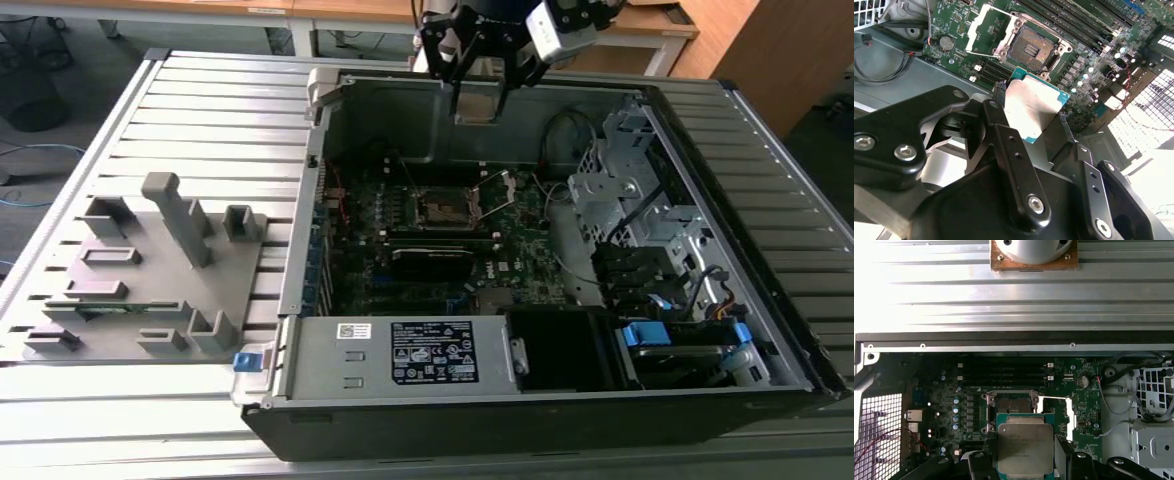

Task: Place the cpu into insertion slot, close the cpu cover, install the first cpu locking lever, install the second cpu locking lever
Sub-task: 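Place the cpu into insertion slot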

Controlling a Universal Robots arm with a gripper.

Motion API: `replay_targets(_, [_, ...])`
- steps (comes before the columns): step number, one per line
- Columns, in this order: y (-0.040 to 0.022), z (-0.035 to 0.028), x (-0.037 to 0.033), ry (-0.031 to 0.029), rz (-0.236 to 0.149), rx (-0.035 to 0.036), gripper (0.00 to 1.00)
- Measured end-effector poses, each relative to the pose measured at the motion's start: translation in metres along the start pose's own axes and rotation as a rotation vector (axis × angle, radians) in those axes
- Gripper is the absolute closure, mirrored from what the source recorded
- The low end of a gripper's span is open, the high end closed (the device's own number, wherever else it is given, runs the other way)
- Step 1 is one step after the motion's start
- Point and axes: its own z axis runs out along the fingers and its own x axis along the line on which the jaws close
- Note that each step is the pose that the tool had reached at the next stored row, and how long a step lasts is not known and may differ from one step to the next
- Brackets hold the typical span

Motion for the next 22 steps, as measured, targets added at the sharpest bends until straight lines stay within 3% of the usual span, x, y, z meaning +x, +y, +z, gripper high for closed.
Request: replay_targets(22, [-0.0004,0.0041,-0.0001,0.0001,0.0,0.0004,0.46])
